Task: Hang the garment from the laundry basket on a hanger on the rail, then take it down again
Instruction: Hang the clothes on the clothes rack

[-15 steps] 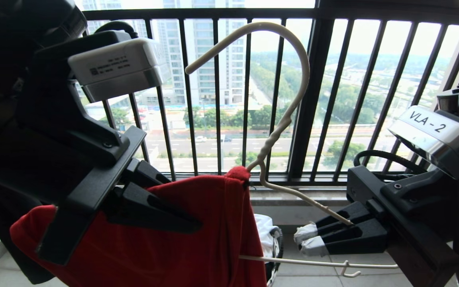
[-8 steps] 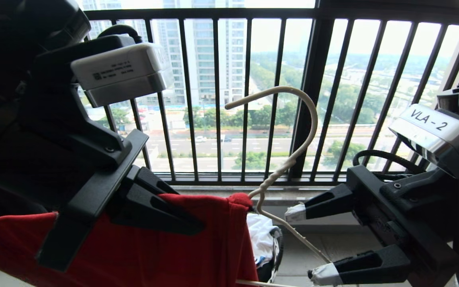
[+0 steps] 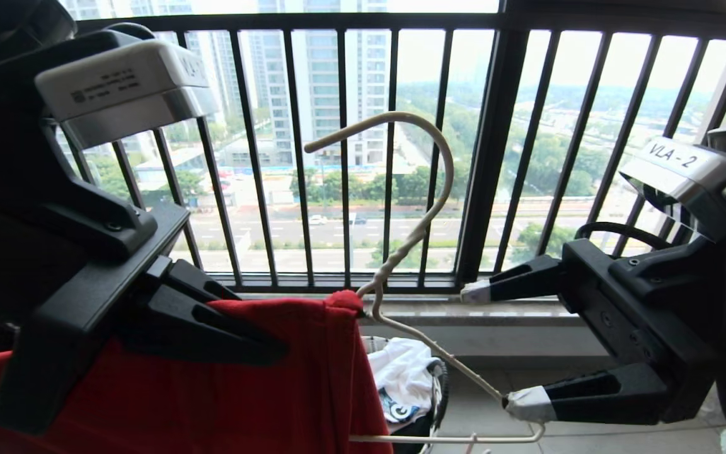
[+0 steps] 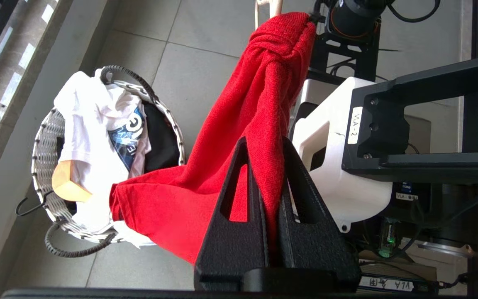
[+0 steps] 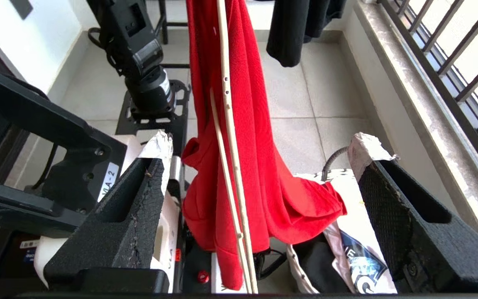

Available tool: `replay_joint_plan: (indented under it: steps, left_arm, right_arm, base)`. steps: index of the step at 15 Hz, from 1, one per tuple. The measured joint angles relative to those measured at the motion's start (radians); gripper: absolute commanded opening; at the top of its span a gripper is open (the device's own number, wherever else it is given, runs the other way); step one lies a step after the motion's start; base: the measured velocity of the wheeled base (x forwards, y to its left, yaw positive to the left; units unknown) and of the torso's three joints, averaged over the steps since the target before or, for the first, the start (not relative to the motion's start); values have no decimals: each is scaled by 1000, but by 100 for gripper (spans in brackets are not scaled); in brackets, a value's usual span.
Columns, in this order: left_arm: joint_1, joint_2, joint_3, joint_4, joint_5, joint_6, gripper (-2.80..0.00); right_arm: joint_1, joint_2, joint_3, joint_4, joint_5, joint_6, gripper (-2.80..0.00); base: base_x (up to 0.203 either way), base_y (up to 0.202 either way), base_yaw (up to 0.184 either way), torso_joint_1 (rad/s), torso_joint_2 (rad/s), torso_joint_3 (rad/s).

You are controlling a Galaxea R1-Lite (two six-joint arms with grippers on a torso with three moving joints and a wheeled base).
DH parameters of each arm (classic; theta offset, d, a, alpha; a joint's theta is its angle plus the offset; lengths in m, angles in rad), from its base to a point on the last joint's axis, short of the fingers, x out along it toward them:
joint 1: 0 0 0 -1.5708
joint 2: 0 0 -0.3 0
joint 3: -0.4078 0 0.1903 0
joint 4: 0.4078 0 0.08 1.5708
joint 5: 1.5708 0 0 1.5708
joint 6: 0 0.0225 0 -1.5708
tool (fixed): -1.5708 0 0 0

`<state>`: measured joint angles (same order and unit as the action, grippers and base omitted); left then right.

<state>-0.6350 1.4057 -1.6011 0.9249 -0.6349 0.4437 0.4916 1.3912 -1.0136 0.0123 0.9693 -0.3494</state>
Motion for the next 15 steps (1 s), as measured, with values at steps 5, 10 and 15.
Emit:
replay_joint_plan:
  steps: [5,10,15]
  left_arm:
    - [45,-33,78,-228,4,-150,-280]
    - [101,-41,221,-466,2,-252,-280]
    - [114,-119,391,-702,3,-375,-280]
  right_arm:
    - [-63,-115,-19,34,-167,331,-280]
    - [-47,-234,-20,139,-337,647,-280]
    - [119,-121,-26,140,-451,677,-280]
  base:
    - [0,0,0,0,0,0]
    - [0,0,0,0,0,0]
    - [0,0,0,0,0,0]
